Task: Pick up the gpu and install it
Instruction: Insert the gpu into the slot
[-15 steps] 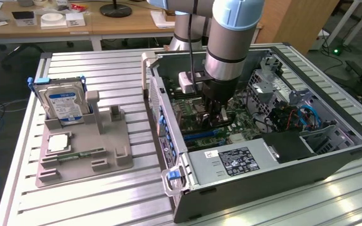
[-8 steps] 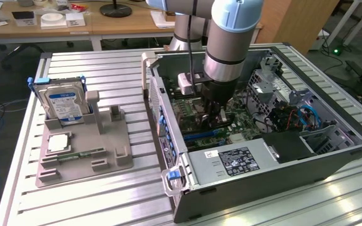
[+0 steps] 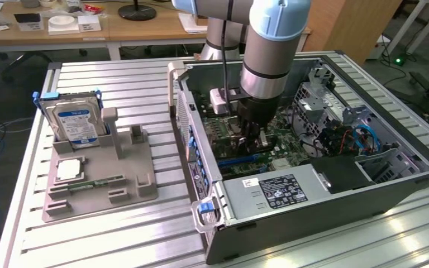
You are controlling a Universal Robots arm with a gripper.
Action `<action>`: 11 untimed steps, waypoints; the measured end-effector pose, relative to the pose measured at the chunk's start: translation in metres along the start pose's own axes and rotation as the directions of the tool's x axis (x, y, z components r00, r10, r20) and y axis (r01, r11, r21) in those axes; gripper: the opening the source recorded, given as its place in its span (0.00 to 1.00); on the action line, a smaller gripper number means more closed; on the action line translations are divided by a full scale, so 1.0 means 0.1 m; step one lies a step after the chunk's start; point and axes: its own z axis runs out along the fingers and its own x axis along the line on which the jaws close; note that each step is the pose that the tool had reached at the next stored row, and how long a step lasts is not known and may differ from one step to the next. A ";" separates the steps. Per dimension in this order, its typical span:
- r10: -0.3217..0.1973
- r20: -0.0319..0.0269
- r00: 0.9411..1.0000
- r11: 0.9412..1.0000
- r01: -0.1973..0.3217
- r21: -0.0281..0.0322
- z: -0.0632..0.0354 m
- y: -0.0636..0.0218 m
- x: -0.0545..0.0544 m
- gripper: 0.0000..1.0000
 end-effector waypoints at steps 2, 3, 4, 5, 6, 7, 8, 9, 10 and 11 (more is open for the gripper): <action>0.008 -0.001 1.000 1.000 -0.008 0.000 0.004 0.007 0.00 0.28; 0.010 -0.001 1.000 1.000 -0.010 0.000 0.006 0.010 0.00 0.28; 0.011 -0.001 1.000 1.000 -0.011 0.000 0.007 0.012 0.00 0.28; 0.011 -0.001 1.000 1.000 -0.011 0.000 0.009 0.015 0.00 0.28; 0.011 -0.001 1.000 1.000 -0.011 0.000 0.009 0.016 0.01 0.28; 0.011 -0.001 1.000 1.000 -0.011 0.000 0.010 0.016 0.01 0.28; 0.012 -0.001 1.000 1.000 -0.012 0.000 0.010 0.016 0.02 0.28; 0.012 -0.001 1.000 1.000 -0.012 0.000 0.011 0.016 0.03 0.28; 0.012 -0.001 1.000 1.000 -0.012 0.000 0.013 0.017 0.03 0.28; 0.012 -0.001 1.000 1.000 -0.012 0.000 0.015 0.017 0.03 0.28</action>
